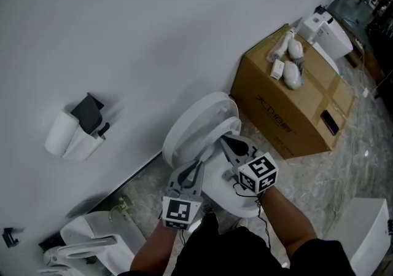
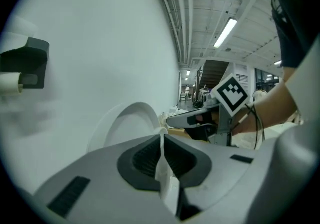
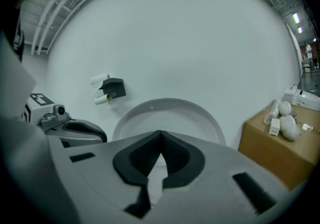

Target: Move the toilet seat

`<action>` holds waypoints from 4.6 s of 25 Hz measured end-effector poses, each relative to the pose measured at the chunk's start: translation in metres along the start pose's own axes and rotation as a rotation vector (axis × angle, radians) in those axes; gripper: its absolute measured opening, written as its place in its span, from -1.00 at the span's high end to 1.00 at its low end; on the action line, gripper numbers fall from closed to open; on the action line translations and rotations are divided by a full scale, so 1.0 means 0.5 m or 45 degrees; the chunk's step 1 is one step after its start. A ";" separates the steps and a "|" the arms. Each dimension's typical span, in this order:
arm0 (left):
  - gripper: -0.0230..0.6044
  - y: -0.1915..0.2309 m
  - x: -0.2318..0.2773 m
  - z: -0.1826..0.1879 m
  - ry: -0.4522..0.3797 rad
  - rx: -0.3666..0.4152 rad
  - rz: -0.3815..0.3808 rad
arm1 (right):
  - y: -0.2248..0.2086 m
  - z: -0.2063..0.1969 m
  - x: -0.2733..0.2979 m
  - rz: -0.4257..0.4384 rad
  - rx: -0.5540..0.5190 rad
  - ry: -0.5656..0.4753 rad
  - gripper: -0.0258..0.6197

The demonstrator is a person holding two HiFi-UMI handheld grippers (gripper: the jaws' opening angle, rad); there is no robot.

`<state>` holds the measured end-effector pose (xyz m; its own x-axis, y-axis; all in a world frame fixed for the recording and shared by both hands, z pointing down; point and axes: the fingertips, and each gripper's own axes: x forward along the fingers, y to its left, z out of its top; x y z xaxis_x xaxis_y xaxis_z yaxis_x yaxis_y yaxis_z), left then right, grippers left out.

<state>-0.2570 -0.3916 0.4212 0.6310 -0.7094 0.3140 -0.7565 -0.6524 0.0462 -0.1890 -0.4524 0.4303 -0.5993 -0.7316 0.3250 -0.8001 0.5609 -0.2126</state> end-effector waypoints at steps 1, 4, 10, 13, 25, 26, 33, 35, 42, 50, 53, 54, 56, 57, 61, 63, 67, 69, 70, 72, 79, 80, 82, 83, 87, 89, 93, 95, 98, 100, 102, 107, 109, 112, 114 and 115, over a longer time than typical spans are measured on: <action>0.86 -0.003 -0.010 -0.002 -0.001 0.013 -0.013 | 0.007 0.008 -0.013 0.008 -0.020 -0.011 0.91; 0.87 -0.030 -0.044 0.013 0.002 0.062 -0.064 | 0.028 0.029 -0.062 0.025 -0.093 -0.033 0.91; 0.88 -0.110 -0.102 0.046 0.036 0.256 -0.078 | 0.070 0.059 -0.179 0.094 -0.213 -0.066 0.91; 0.87 -0.150 -0.126 0.084 -0.032 0.145 0.009 | 0.095 0.072 -0.238 0.159 -0.223 -0.106 0.91; 0.88 -0.417 -0.229 0.096 -0.122 -0.081 0.189 | 0.155 0.046 -0.534 0.327 -0.195 -0.190 0.91; 0.87 -0.437 -0.244 0.099 -0.131 -0.089 0.211 | 0.162 0.038 -0.557 0.339 -0.200 -0.186 0.91; 0.87 -0.549 -0.344 0.075 -0.128 -0.113 0.318 | 0.233 -0.023 -0.647 0.440 -0.200 -0.137 0.91; 0.87 -0.562 -0.373 0.055 -0.130 -0.109 0.340 | 0.260 -0.037 -0.656 0.466 -0.200 -0.128 0.91; 0.87 -0.536 -0.491 0.020 -0.161 -0.128 0.437 | 0.375 -0.065 -0.649 0.532 -0.200 -0.104 0.91; 0.87 -0.499 -0.635 -0.021 -0.161 -0.138 0.388 | 0.534 -0.108 -0.640 0.474 -0.173 -0.080 0.91; 0.87 -0.476 -0.688 -0.044 -0.189 -0.117 0.369 | 0.599 -0.126 -0.642 0.441 -0.181 -0.068 0.91; 0.87 -0.470 -0.703 -0.051 -0.194 -0.125 0.362 | 0.617 -0.132 -0.645 0.428 -0.186 -0.065 0.91; 0.87 -0.466 -0.726 -0.065 -0.196 -0.146 0.335 | 0.646 -0.143 -0.653 0.399 -0.193 -0.066 0.91; 0.87 -0.465 -0.735 -0.071 -0.194 -0.153 0.315 | 0.657 -0.148 -0.657 0.381 -0.193 -0.067 0.91; 0.88 -0.467 -0.750 -0.095 -0.186 -0.172 0.234 | 0.678 -0.168 -0.678 0.296 -0.188 -0.064 0.91; 0.87 -0.481 -0.749 -0.100 -0.185 -0.182 0.192 | 0.677 -0.181 -0.700 0.251 -0.181 -0.063 0.91; 0.88 -0.526 -0.738 -0.090 -0.186 -0.175 0.111 | 0.654 -0.194 -0.754 0.160 -0.167 -0.062 0.91; 0.88 -0.555 -0.728 -0.082 -0.186 -0.166 0.077 | 0.636 -0.193 -0.784 0.121 -0.162 -0.071 0.91; 0.88 -0.570 -0.724 -0.077 -0.186 -0.160 0.064 | 0.627 -0.192 -0.800 0.106 -0.161 -0.076 0.91; 0.88 -0.603 -0.715 -0.070 -0.185 -0.144 0.049 | 0.607 -0.190 -0.833 0.085 -0.161 -0.087 0.91; 0.88 -0.732 -0.691 -0.051 -0.174 -0.118 0.097 | 0.530 -0.200 -0.963 0.088 -0.146 -0.122 0.91; 0.88 -0.758 -0.689 -0.049 -0.171 -0.118 0.102 | 0.520 -0.204 -0.983 0.097 -0.141 -0.128 0.91; 0.87 -0.812 -0.686 -0.044 -0.162 -0.104 0.109 | 0.503 -0.210 -1.020 0.117 -0.133 -0.142 0.91; 0.87 -0.836 -0.685 -0.041 -0.156 -0.093 0.113 | 0.497 -0.210 -1.036 0.127 -0.131 -0.151 0.91; 0.88 -0.917 -0.690 -0.032 -0.142 -0.061 0.145 | 0.480 -0.208 -1.097 0.172 -0.138 -0.191 0.91; 0.88 -0.944 -0.693 -0.028 -0.145 -0.051 0.171 | 0.474 -0.209 -1.123 0.194 -0.148 -0.205 0.91; 0.87 -0.987 -0.693 -0.026 -0.162 -0.063 0.219 | 0.462 -0.215 -1.166 0.225 -0.167 -0.216 0.91; 0.88 -1.005 -0.689 -0.029 -0.166 -0.076 0.235 | 0.455 -0.221 -1.181 0.238 -0.175 -0.210 0.91; 0.88 -1.029 -0.687 -0.037 -0.174 -0.097 0.249 | 0.452 -0.231 -1.200 0.254 -0.189 -0.198 0.91; 0.88 -1.043 -0.686 -0.042 -0.188 -0.112 0.258 | 0.450 -0.240 -1.211 0.261 -0.198 -0.187 0.91; 0.88 -1.052 -0.686 -0.047 -0.197 -0.125 0.268 | 0.447 -0.248 -1.220 0.269 -0.204 -0.177 0.91; 0.87 -1.061 -0.688 -0.049 -0.216 -0.133 0.286 | 0.444 -0.257 -1.241 0.270 -0.213 -0.167 0.91; 0.88 -1.064 -0.687 -0.048 -0.220 -0.133 0.288 | 0.441 -0.257 -1.249 0.258 -0.213 -0.176 0.91; 0.88 -1.069 -0.687 -0.048 -0.222 -0.131 0.286 | 0.437 -0.257 -1.257 0.245 -0.209 -0.188 0.91; 0.88 -1.075 -0.688 -0.050 -0.221 -0.129 0.281 | 0.437 -0.260 -1.262 0.243 -0.207 -0.188 0.91; 0.88 -1.078 -0.690 -0.050 -0.221 -0.126 0.278 | 0.438 -0.260 -1.265 0.242 -0.207 -0.188 0.91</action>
<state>-0.0713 0.2113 0.3117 0.4649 -0.8707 0.1603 -0.8854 -0.4560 0.0906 0.0185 0.1837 0.2981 -0.7449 -0.6493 0.1533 -0.6655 0.7393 -0.1026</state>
